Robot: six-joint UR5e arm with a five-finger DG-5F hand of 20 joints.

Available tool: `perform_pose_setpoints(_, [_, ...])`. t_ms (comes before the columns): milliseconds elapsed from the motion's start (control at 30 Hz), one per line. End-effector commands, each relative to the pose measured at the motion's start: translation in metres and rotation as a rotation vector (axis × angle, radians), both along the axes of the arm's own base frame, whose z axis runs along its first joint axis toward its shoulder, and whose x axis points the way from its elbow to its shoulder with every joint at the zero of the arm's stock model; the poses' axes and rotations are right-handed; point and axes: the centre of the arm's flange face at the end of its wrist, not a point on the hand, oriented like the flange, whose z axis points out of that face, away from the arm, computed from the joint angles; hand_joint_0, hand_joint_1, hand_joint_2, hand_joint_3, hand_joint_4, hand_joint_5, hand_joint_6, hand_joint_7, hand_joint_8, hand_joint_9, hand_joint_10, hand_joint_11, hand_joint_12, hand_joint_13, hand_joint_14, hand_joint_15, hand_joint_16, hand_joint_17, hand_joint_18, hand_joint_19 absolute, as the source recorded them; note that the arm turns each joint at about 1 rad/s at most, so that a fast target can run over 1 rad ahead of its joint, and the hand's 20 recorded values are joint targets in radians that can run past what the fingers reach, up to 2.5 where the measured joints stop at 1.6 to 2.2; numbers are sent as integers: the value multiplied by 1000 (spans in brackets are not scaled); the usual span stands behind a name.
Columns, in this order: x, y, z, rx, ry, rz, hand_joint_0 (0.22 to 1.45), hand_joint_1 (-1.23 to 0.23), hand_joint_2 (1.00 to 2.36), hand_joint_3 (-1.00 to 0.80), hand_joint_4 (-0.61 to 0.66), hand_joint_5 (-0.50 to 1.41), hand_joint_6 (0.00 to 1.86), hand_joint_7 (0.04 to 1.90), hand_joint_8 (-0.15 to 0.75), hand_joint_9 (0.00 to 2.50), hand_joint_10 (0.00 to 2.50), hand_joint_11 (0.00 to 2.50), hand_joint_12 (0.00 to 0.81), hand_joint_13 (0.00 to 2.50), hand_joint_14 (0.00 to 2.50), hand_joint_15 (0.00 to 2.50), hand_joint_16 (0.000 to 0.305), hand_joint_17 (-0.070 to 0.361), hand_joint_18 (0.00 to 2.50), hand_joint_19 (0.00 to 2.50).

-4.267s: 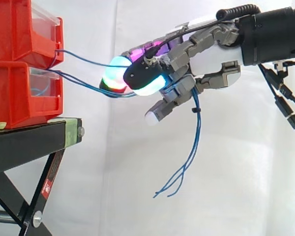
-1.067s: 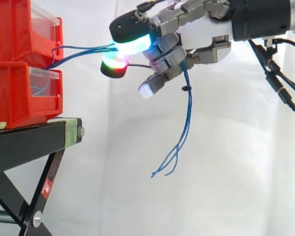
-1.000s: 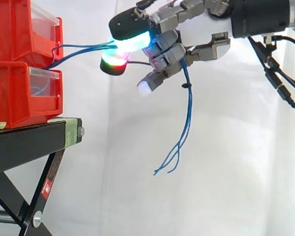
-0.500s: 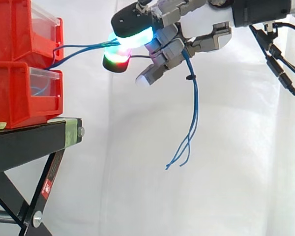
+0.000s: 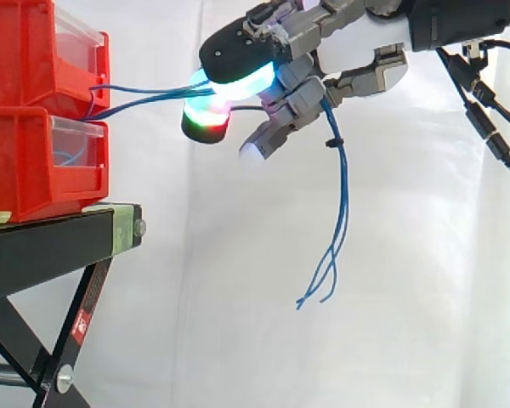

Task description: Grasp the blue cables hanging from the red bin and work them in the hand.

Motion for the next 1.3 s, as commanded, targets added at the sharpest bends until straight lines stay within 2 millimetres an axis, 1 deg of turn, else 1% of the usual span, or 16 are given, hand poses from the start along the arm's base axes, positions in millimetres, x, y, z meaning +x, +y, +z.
perform_pose_setpoints(0, [0, 1, 1, 2, 0, 2, 1368, -685, 1006, 367, -11, 334, 184, 1415, 395, 351, 2500, 2500, 398, 246, 2500, 2290, 50, 112, 261, 520])
perform_pose_setpoints(100, [0, -2, 2, 11, -3, -4, 1363, -686, 1006, 380, -8, 315, 194, 1407, 397, 341, 2500, 2500, 409, 239, 2500, 2269, 49, 111, 268, 539])
perform_pose_setpoints(200, [2, -3, 9, 14, -20, -5, 1290, -709, 1003, 404, -12, 246, 201, 1398, 397, 227, 2500, 2500, 406, 156, 2500, 2251, 47, 105, 325, 703])
perform_pose_setpoints(267, [3, -3, 9, 14, -20, -5, 1231, -730, 1016, 415, -2, 211, 161, 1409, 372, 147, 2500, 2500, 404, 96, 2500, 2242, 47, 107, 397, 836])
perform_pose_setpoints(367, [3, -4, 12, 14, -26, -7, 1203, -745, 1019, 408, -13, 175, 110, 1419, 378, 105, 2500, 2500, 401, 45, 2500, 2231, 47, 107, 429, 998])
perform_pose_setpoints(433, [3, -4, 11, 14, -23, -7, 1200, -748, 1022, 400, -18, 163, 84, 1418, 374, 75, 2500, 2500, 401, 20, 2500, 2232, 47, 107, 418, 1012])
perform_pose_setpoints(500, [4, -4, 11, 14, -25, -7, 1173, -750, 1072, 376, -35, 127, 109, 1386, 368, 7, 2500, 2500, 400, 0, 2500, 2185, 47, 106, 357, 988])
perform_pose_setpoints(600, [3, -5, 11, 14, -25, -8, 1140, -772, 1070, 383, -51, 88, 58, 1391, 357, 0, 2500, 2500, 399, 0, 2500, 2164, 47, 107, 385, 1215])
perform_pose_setpoints(667, [3, -5, 12, 14, -26, -8, 1127, -780, 1075, 373, -41, 71, 2, 1363, 357, 0, 2500, 2500, 402, 0, 2500, 2169, 48, 107, 401, 1265])
perform_pose_setpoints(767, [3, -5, 12, 14, -26, -8, 1115, -784, 1068, 352, -32, 67, 3, 1333, 360, 0, 2500, 2500, 401, 0, 2500, 2121, 48, 109, 415, 1260])
perform_pose_setpoints(933, [3, -5, 11, 14, -25, -8, 1113, -783, 1021, 306, -11, 92, 0, 1365, 365, 0, 2500, 2500, 403, 0, 2500, 2092, 48, 108, 440, 1122])
perform_pose_setpoints(1067, [3, -5, 11, 12, -23, -8, 1026, -783, 1001, 153, 59, 126, 24, 1366, 386, 0, 2500, 2500, 423, 0, 2500, 2059, 53, 119, 572, 1082])
perform_pose_setpoints(1167, [3, -5, 11, 11, -22, -8, 904, -737, 1013, -178, 136, 156, 49, 1411, 408, 26, 2500, 2500, 442, 60, 2500, 2091, 55, 123, 674, 1070])
perform_pose_setpoints(1200, [3, -5, 10, 6, -18, -7, 888, -727, 1013, -240, 144, 163, 44, 1421, 405, 36, 2500, 2500, 435, 66, 2500, 2096, 54, 121, 679, 1119])
perform_pose_setpoints(1233, [2, -5, 10, 3, -15, -7, 870, -715, 1016, -320, 147, 172, 1, 1461, 398, 60, 2500, 2500, 429, 82, 2500, 2159, 51, 114, 736, 1342])
perform_pose_setpoints(1267, [2, -5, 10, 0, -12, -6, 848, -698, 1016, -437, 152, 182, 0, 1483, 402, 80, 2500, 2500, 427, 99, 2500, 2173, 49, 111, 756, 1400])
